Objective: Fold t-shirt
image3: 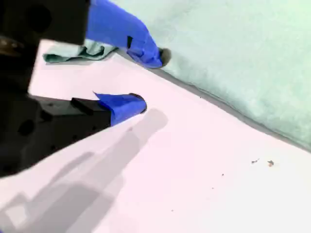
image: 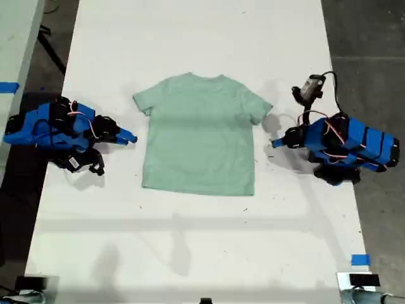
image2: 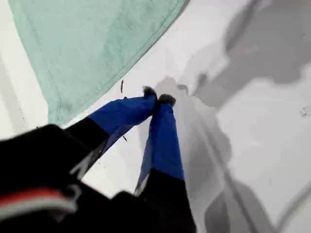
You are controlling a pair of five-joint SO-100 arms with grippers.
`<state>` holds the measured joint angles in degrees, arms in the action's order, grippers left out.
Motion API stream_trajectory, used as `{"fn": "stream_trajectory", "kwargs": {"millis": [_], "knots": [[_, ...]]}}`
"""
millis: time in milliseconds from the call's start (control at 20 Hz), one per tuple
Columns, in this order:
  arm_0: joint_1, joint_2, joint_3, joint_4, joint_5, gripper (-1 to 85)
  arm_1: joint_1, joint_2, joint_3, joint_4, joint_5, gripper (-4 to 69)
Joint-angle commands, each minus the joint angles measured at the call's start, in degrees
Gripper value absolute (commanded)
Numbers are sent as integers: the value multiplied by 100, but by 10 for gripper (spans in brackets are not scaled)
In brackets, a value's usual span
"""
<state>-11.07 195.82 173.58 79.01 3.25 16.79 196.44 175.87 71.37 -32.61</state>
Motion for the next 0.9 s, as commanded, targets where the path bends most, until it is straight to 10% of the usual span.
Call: {"fn": "stream_trajectory", "kwargs": {"millis": [0,500,650,850], "knots": [[1608,18,-62,-202,-193,129,-1143,-9,44,-343,2566,51],[1775,18,-62,-264,-211,129,-1143,-9,44,-343,2865,52],[1617,18,-70,-176,-1969,131,-1134,0,-123,-185,3278,54],[1371,26,-70,-167,-2979,67,-1591,0,-149,-141,5660,58]]}}
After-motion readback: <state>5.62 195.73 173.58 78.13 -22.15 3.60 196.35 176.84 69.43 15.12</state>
